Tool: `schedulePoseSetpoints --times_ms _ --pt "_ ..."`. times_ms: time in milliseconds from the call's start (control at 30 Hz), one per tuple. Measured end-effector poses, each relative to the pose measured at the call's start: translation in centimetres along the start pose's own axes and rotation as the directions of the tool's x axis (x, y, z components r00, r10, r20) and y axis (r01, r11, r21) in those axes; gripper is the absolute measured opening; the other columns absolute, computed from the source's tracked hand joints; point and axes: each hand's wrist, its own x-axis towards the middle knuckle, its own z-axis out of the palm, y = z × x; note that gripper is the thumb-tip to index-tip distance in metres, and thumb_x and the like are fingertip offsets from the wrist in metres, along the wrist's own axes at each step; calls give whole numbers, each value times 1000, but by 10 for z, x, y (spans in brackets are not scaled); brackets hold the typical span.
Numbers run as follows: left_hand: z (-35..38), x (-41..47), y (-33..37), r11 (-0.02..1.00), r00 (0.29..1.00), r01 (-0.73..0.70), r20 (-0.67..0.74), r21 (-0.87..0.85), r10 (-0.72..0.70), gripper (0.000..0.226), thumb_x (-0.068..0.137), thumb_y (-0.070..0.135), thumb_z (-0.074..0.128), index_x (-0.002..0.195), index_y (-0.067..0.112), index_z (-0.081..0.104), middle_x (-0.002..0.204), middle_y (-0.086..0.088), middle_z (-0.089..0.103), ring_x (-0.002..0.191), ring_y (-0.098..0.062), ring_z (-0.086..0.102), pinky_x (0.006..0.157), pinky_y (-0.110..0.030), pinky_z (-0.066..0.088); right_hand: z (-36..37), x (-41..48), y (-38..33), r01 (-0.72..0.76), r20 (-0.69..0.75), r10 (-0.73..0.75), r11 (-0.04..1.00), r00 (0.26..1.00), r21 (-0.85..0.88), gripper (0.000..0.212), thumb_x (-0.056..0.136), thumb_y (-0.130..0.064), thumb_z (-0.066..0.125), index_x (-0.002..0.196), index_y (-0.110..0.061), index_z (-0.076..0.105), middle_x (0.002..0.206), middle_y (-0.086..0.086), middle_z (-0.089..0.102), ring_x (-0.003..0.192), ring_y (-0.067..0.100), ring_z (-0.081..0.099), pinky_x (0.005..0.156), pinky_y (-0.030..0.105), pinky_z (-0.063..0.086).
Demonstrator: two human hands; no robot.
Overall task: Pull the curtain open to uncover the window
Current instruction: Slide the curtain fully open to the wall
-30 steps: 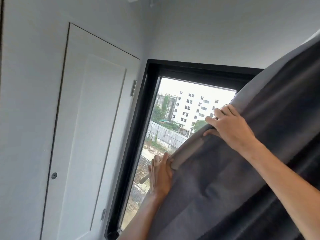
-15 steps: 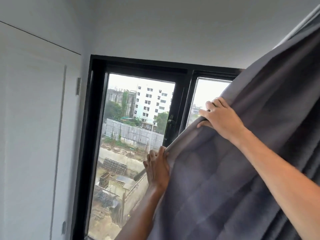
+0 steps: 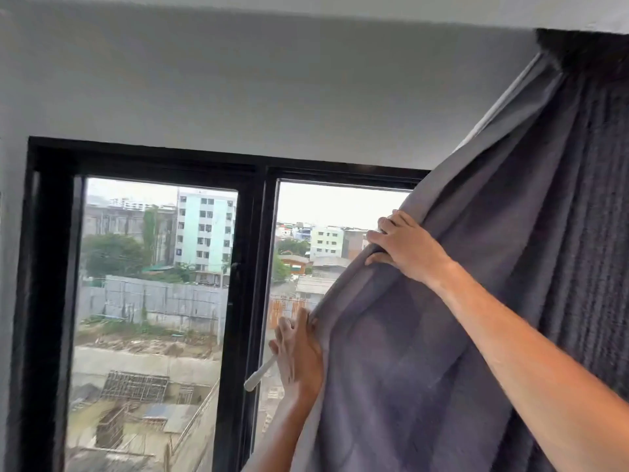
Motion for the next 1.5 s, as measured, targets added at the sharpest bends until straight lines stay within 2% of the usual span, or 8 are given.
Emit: schedulePoseSetpoints --times_ms 233,533,667,867,1033,1233,1367,1500 --pt "34 -21 50 998 999 -20 41 -52 22 19 95 15 37 101 24 52 88 -3 47 88 -27 46 84 -42 35 10 -37 54 -67 54 66 998 996 14 59 90 -64 41 121 -17 57 118 7 55 129 33 43 119 44 26" --pt "96 -17 87 995 996 -49 73 -92 55 21 100 21 36 108 24 55 93 -5 52 95 -30 50 79 -37 26 37 -59 117 -104 27 106 993 994 -48 60 88 -64 39 118 -16 59 114 5 58 120 29 48 117 42 30" --pt "132 -19 103 991 990 -28 133 -129 45 23 101 19 38 112 22 58 99 -9 56 101 -31 50 86 -42 31 48 -73 147 -113 32 117 987 993 -114 61 87 -64 38 111 -13 61 104 8 60 109 30 54 115 40 29" --pt "186 -21 128 978 975 -41 204 -205 84 20 99 20 36 104 26 55 91 -2 51 94 -26 50 81 -38 31 69 -88 195 -157 134 179 975 975 -158 60 87 -66 35 110 -16 57 104 5 56 111 29 50 116 42 30" --pt "227 -22 150 959 970 -52 213 -278 115 22 100 23 32 97 30 53 84 3 47 87 -24 49 79 -36 28 89 -105 235 -182 80 199 967 977 -179 56 87 -64 42 105 -14 58 99 4 53 108 28 49 111 42 36" --pt "288 -49 180 933 955 4 277 -360 103 19 100 27 35 95 33 52 84 2 51 87 -25 52 86 -44 36 116 -146 278 -186 42 204 945 978 -269 52 88 -62 39 99 -15 59 97 2 53 105 24 50 109 36 34" --pt "318 -77 192 922 922 65 376 -382 90 20 101 27 34 99 31 54 91 -2 56 98 -28 51 104 -54 30 128 -170 295 -176 129 223 937 966 -301 54 88 -62 37 104 -15 59 101 4 54 114 25 50 117 39 27" --pt "327 -91 214 894 912 98 400 -437 96 19 101 24 34 97 29 52 88 -2 55 97 -27 49 100 -52 32 128 -186 317 -175 127 220 940 967 -295 59 86 -65 31 105 -16 59 102 3 55 114 26 51 119 40 25"
